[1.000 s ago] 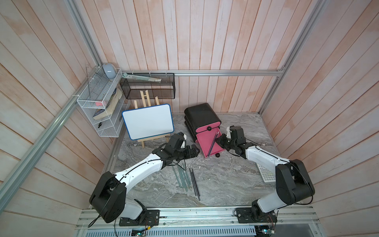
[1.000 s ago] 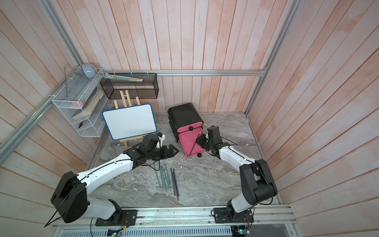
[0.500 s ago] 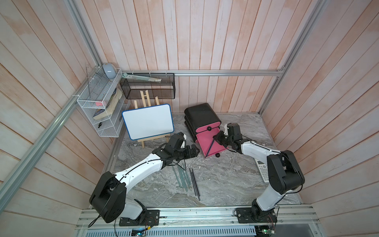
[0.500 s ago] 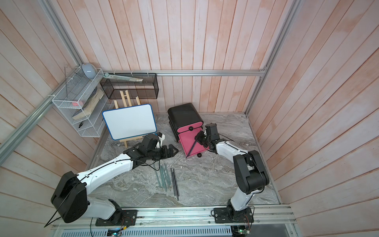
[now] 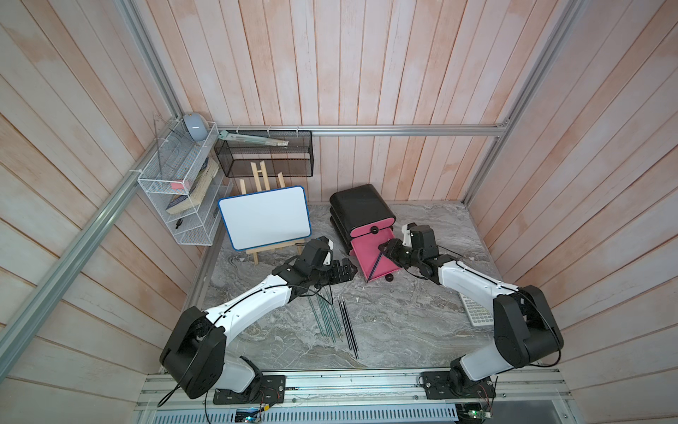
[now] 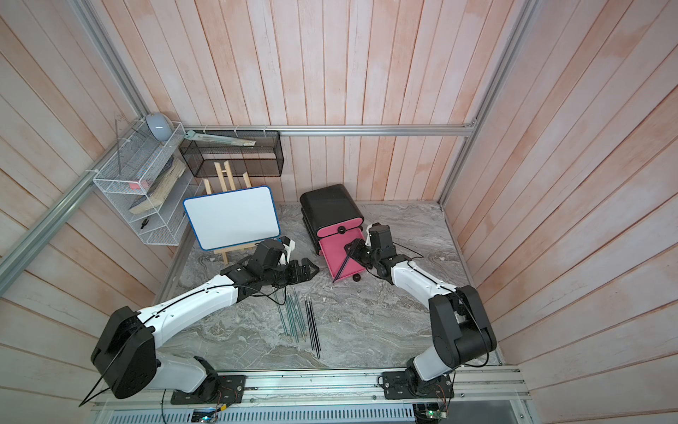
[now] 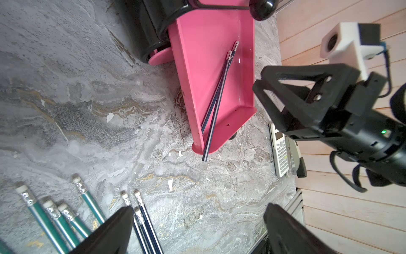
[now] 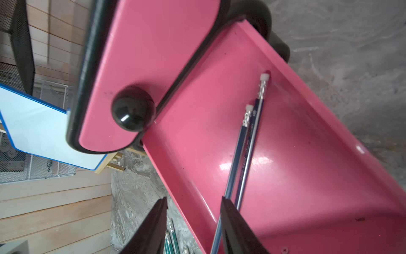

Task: Please place the pencils in the drawer according to their color
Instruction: Place the pencil in the drawer.

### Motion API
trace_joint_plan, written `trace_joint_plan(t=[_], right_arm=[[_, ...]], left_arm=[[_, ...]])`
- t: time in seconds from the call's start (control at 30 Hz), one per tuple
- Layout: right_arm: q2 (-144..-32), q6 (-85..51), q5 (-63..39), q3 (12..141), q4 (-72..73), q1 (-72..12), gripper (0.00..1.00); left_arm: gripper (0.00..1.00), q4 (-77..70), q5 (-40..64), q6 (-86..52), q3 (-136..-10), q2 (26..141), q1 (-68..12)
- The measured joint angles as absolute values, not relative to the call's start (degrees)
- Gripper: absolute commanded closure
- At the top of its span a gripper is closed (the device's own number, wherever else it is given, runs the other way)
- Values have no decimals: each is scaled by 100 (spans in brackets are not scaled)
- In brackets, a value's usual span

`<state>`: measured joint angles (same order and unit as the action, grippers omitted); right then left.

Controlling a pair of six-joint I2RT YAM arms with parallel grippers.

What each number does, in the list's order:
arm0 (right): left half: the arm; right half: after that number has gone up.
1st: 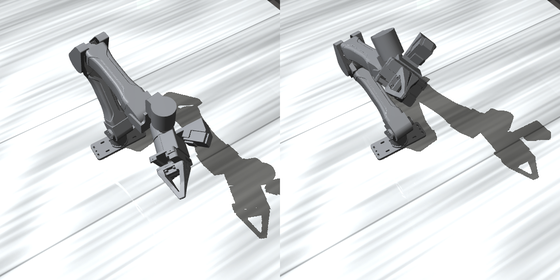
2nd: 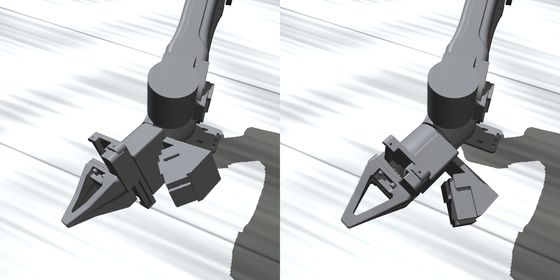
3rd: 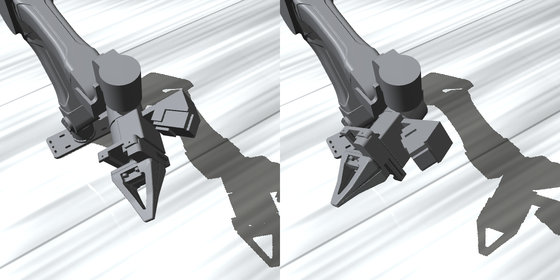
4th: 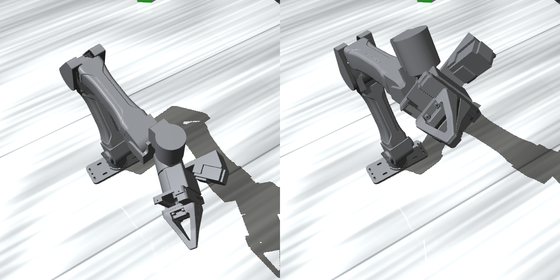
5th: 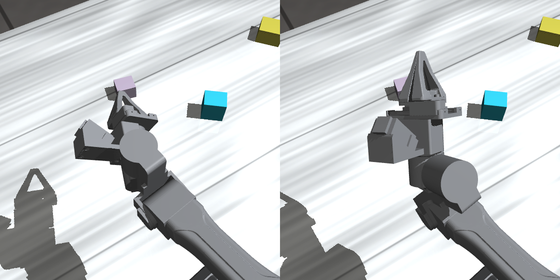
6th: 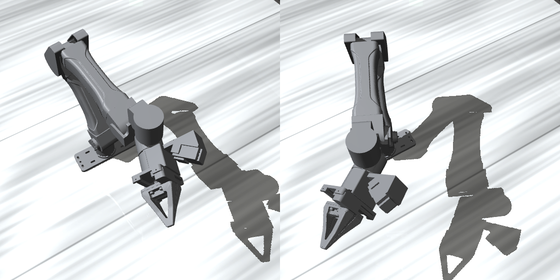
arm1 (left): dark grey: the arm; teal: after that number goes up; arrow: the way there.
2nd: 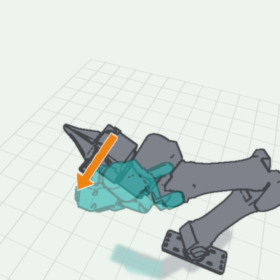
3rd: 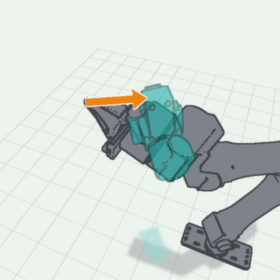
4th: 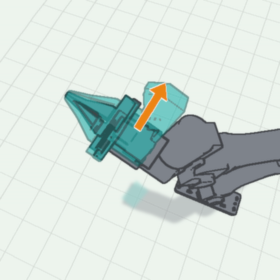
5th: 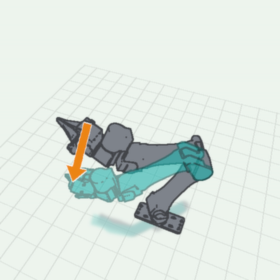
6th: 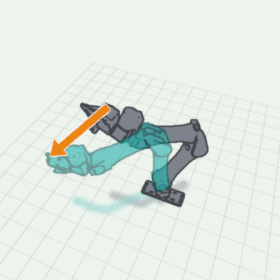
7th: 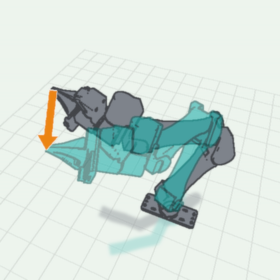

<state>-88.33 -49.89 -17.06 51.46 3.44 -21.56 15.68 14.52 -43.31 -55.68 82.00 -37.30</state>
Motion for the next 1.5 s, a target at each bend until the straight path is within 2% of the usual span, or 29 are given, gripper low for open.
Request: trace_joint_plan(t=[0.57, 0.7, 0.87, 1.37, 1.4, 1.5], right_arm=[[-9476, -5103, -1747, 5074, 397, -2541, 62], [-9592, -5111, -1752, 5144, 436, -2547, 75], [-9743, -5120, -1769, 5306, 429, -2547, 100], [-10027, -4895, -1719, 5878, 268, -2314, 100], [-10057, -4877, -1702, 5881, 255, -2292, 98], [-10112, -4818, -1695, 5881, 191, -2248, 76]], left_arm=[[0, 1566, 1450, -4331, -5568, 8200, -3730], [0, 1564, 1450, -4331, -5568, 8200, -3732], [0, 1566, 1450, -4329, -5568, 8200, -3730], [0, 1568, 1450, -4313, -5568, 8200, -3730], [0, 1568, 1448, -4313, -5568, 8200, -3730], [0, 1568, 1448, -4311, -5568, 8200, -3730]])
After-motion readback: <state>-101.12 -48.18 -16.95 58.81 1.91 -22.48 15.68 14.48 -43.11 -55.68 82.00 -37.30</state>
